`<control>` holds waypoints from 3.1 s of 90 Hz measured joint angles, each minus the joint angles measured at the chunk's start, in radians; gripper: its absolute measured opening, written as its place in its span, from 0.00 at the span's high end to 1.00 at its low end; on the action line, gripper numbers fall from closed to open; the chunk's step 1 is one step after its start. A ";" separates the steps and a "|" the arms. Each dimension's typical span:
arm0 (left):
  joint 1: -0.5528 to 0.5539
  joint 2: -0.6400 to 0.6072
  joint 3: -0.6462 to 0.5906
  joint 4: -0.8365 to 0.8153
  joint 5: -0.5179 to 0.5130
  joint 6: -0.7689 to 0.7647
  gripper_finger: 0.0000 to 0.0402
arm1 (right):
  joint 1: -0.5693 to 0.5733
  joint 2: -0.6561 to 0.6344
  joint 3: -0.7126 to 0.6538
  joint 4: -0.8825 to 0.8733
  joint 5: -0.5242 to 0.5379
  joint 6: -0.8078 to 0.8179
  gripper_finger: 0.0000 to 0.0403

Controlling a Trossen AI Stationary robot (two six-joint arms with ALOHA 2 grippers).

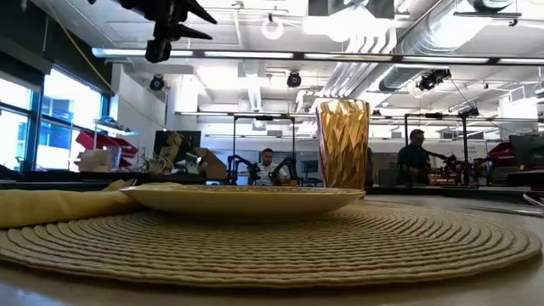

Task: Set table place
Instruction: Put the bronze knife on the brown placemat to the right of the yellow plate

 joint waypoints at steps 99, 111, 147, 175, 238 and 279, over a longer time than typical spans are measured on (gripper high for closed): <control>0.000 0.000 0.000 0.006 -0.007 0.001 0.75 | -0.019 -0.053 0.035 0.034 0.069 -0.017 0.99; 0.000 0.000 0.000 0.006 -0.022 0.002 0.75 | -0.040 -0.053 0.035 0.037 0.061 -0.067 1.00; 0.000 0.000 0.000 0.005 -0.023 0.011 0.75 | -0.119 -0.056 0.038 0.104 -0.008 -0.319 1.00; 0.000 0.000 0.000 0.005 -0.024 0.020 0.75 | -0.140 -0.059 0.040 0.106 -0.061 -0.384 1.00; 0.000 0.000 0.000 0.005 -0.023 0.028 0.75 | -0.222 -0.055 0.108 0.025 -0.211 -0.515 0.77; 0.000 0.000 0.000 0.005 -0.023 0.046 0.75 | -0.198 -0.063 0.074 0.085 -0.158 -0.348 1.00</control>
